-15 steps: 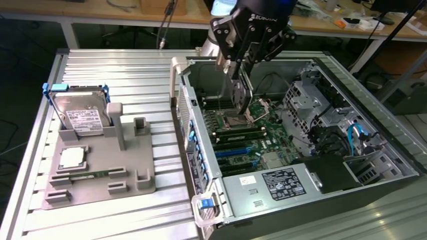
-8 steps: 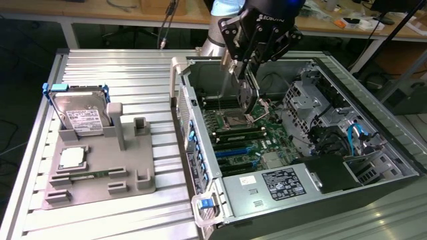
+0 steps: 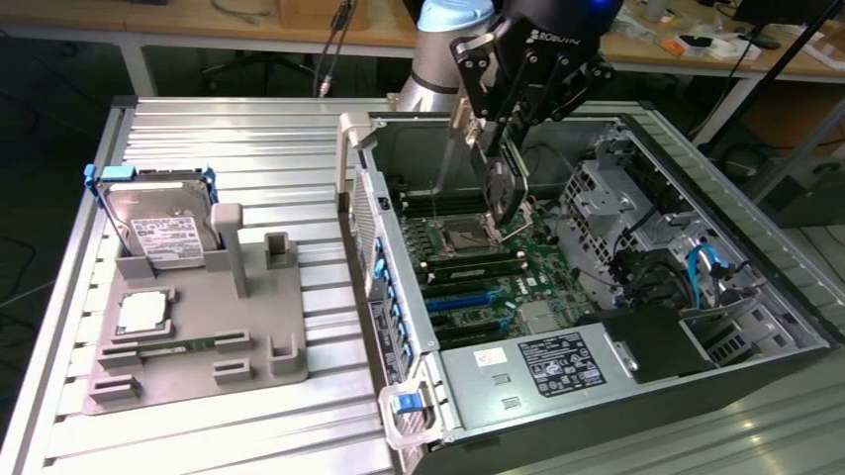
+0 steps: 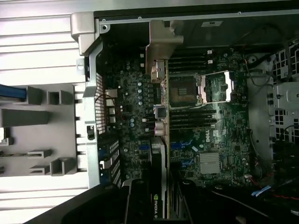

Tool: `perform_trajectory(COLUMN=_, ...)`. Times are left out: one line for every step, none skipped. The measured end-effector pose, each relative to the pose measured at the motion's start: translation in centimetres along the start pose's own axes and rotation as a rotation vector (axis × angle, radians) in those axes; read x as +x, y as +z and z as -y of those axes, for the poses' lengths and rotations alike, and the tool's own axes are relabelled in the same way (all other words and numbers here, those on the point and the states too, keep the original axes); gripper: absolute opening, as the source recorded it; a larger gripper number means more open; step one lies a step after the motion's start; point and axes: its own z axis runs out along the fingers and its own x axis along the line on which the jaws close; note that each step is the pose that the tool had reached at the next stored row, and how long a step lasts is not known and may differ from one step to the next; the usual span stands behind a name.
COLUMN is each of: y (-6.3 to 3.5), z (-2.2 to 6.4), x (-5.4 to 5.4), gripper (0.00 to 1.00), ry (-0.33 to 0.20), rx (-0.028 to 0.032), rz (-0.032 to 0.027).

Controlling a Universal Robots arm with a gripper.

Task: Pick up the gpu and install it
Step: 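Pick up the gpu and move the gpu toward the slot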

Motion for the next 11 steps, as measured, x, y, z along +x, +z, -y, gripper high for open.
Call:
perform_trajectory(y=0.00, z=-0.01, x=-0.1, gripper=0.27, ry=0.000, rx=0.0000, rz=0.0000)
perform_trajectory(y=0.00, z=-0.01, x=-0.3, gripper=0.27, ry=0.000, rx=0.0000, rz=-0.0001)
perform_trajectory(y=0.00, z=-0.02, x=-0.4, gripper=0.27, ry=0.000, rx=0.0000, rz=-0.0001)
perform_trajectory(y=0.00, z=-0.03, x=-0.5, gripper=0.27, ry=0.000, rx=0.0001, rz=-0.0001)
perform_trajectory(y=0.00, z=-0.04, x=-0.6, gripper=0.27, ry=0.000, rx=0.0001, rz=-0.0002)
perform_trajectory(y=0.00, z=-0.04, x=-0.7, gripper=0.27, ry=0.000, rx=0.0001, rz=-0.0002)
perform_trajectory(y=0.00, z=-0.05, x=-0.9, gripper=0.27, ry=0.000, rx=0.0001, rz=-0.0002)
perform_trajectory(y=0.00, z=-0.06, x=-1.0, gripper=0.27, ry=0.000, rx=0.0001, rz=-0.0002)
perform_trajectory(y=0.00, z=-0.06, x=-1.1, gripper=0.27, ry=0.000, rx=0.0001, rz=-0.0001)
perform_trajectory(y=0.00, z=-0.07, x=-1.2, gripper=0.27, ry=0.000, rx=0.0001, rz=-0.0002)
perform_trajectory(y=0.00, z=-0.08, x=-1.4, gripper=0.27, ry=0.000, rx=0.0000, rz=-0.0001)
